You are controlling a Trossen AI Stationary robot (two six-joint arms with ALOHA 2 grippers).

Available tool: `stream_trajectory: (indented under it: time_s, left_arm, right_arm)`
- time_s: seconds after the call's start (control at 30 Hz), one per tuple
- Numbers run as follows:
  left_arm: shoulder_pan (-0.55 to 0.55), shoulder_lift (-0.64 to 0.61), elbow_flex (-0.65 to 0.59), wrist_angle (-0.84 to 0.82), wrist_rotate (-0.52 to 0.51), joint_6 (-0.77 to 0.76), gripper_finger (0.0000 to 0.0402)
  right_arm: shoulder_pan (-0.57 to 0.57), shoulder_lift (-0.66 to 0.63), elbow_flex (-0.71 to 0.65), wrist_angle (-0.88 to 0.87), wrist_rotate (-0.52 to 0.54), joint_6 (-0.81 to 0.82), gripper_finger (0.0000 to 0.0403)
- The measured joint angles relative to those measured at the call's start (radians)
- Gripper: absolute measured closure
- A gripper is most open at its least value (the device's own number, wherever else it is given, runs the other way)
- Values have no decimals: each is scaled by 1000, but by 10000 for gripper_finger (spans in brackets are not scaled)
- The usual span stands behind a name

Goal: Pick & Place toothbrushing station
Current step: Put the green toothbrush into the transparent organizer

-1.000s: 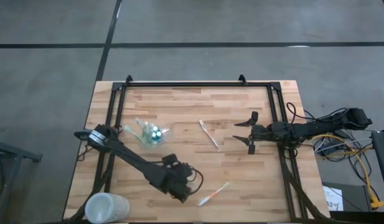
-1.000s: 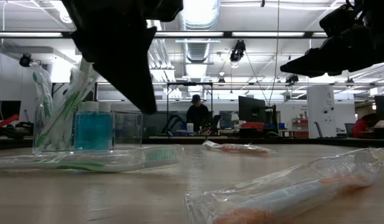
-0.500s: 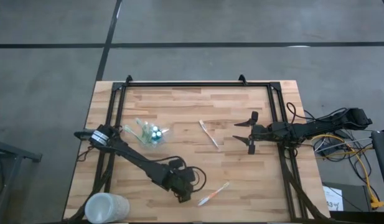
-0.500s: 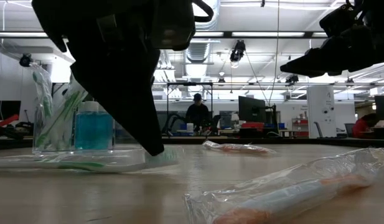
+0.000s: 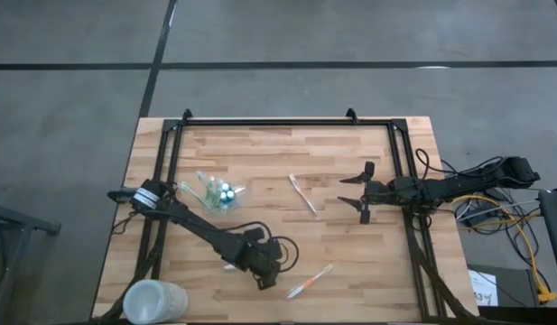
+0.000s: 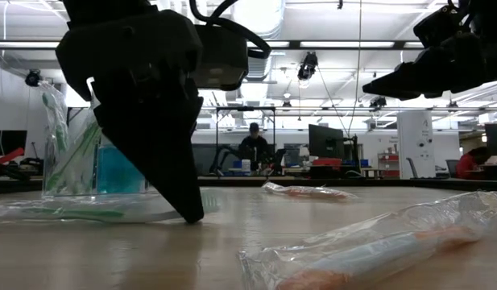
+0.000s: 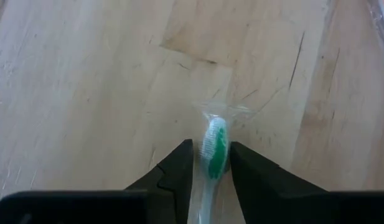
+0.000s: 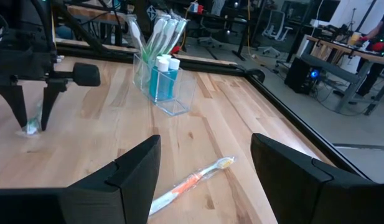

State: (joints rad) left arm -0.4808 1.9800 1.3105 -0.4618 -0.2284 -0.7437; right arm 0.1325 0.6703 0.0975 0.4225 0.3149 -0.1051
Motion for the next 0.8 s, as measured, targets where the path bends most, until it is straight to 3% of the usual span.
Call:
stream_trajectory:
  time_s: [0.33,0.5,0.8]
  left_arm:
    - [0,-3,4,9,2,-25,373]
    - [2,-28,4,7,-18,-44,369]
    - [2,-178,4,-29,-196,-39,378]
  right_arm:
    - [0,0,0,0,0,0,158]
    - [0,0,0,0,0,0,158]
    - [0,0,0,0,0,0,158]
